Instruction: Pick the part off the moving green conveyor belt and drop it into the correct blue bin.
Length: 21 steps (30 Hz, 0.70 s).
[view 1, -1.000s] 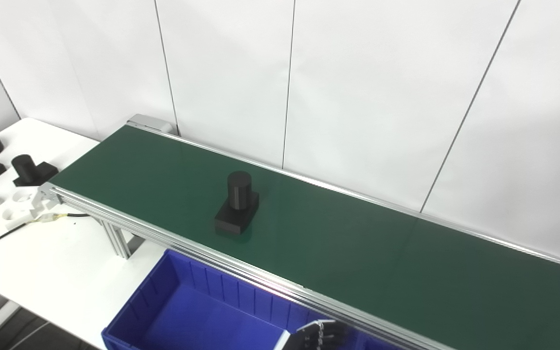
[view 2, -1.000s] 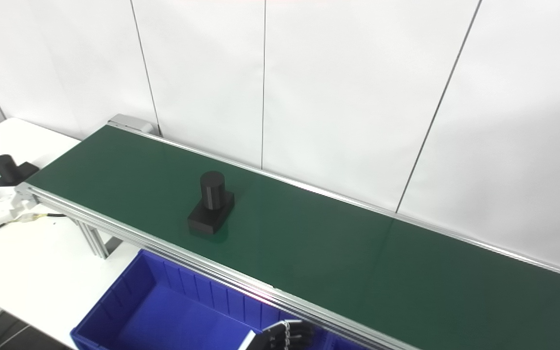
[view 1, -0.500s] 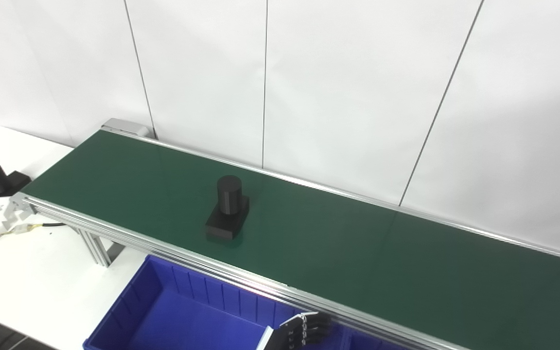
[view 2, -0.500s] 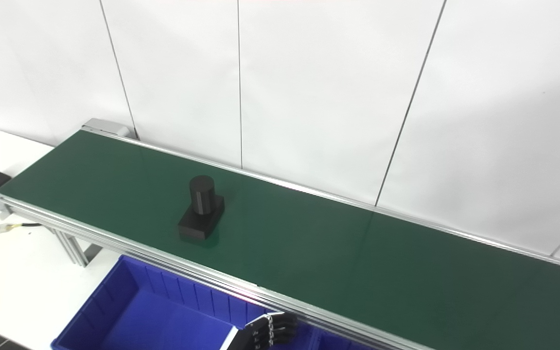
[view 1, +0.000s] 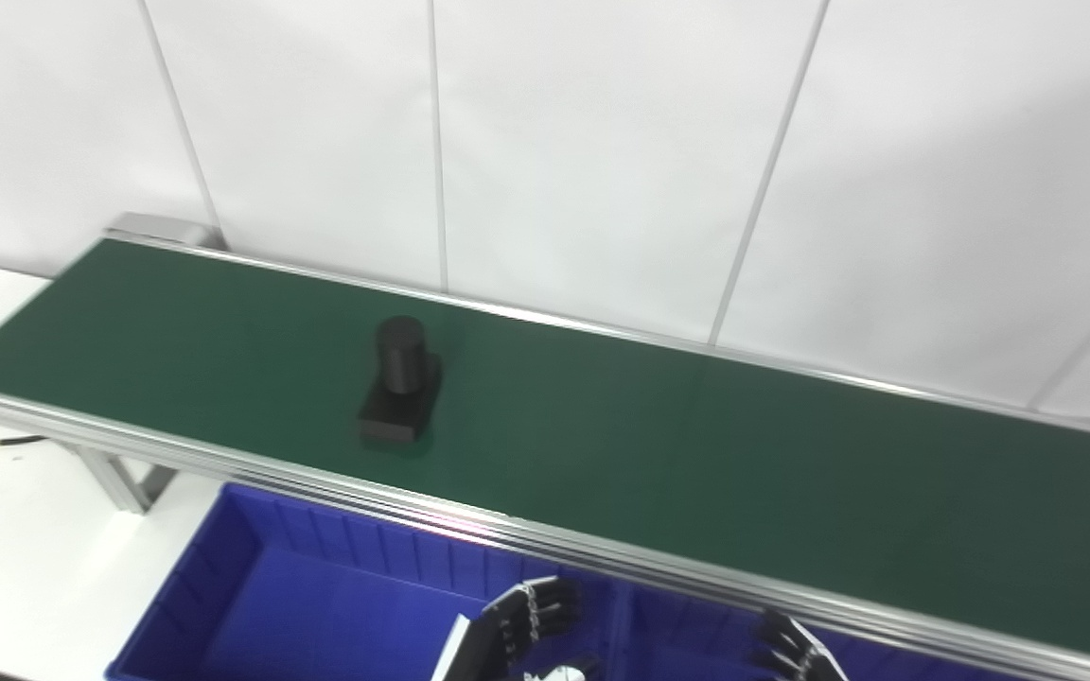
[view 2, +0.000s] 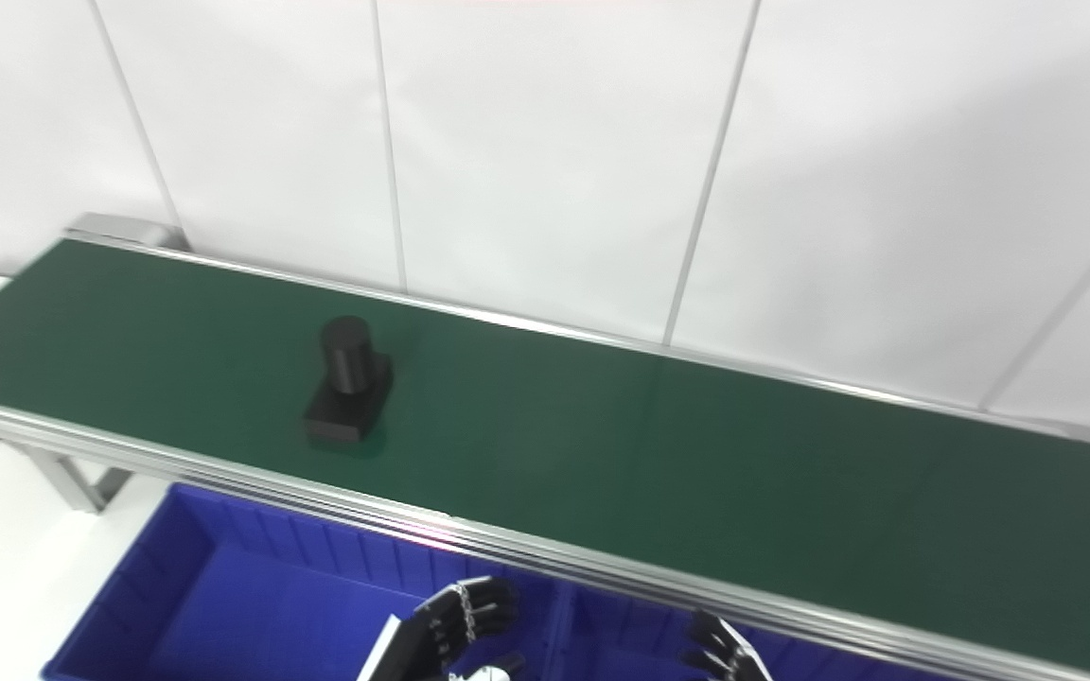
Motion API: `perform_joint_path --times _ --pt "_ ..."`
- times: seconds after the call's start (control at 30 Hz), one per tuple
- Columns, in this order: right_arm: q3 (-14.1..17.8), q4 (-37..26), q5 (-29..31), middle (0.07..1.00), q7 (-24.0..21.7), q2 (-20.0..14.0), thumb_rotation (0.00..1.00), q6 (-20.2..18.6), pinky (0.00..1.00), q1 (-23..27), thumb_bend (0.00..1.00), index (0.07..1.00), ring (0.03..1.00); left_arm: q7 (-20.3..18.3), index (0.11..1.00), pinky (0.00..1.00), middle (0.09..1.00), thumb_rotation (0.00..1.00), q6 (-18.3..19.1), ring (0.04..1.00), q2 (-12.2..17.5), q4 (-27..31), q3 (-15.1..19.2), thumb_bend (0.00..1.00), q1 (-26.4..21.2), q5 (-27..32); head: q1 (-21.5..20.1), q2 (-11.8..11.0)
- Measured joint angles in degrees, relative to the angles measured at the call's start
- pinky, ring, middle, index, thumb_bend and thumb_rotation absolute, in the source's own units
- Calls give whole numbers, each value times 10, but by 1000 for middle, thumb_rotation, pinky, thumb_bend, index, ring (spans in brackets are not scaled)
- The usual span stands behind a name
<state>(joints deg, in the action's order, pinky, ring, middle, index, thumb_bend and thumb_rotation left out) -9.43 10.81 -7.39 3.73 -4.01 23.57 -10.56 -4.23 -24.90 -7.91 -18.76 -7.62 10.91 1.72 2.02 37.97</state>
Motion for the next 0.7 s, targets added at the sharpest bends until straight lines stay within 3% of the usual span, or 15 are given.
perform_joint_path --times 0.33,0.4,0.7 --pt "-3 1 -21 798 16 6 170 0 622 1 628 819 728 -12 741 715 753 0 0 730 2 0 15 502 -4 6 -22 8" --pt "-4 2 -25 797 17 7 182 0 621 2 640 820 726 -14 738 699 748 0 0 721 2 0 18 498 -5 6 -43 5" --pt "-4 9 -25 812 17 17 132 0 650 27 641 832 756 -22 753 782 780 0 0 772 8 -2 30 492 -8 7 -66 -6"
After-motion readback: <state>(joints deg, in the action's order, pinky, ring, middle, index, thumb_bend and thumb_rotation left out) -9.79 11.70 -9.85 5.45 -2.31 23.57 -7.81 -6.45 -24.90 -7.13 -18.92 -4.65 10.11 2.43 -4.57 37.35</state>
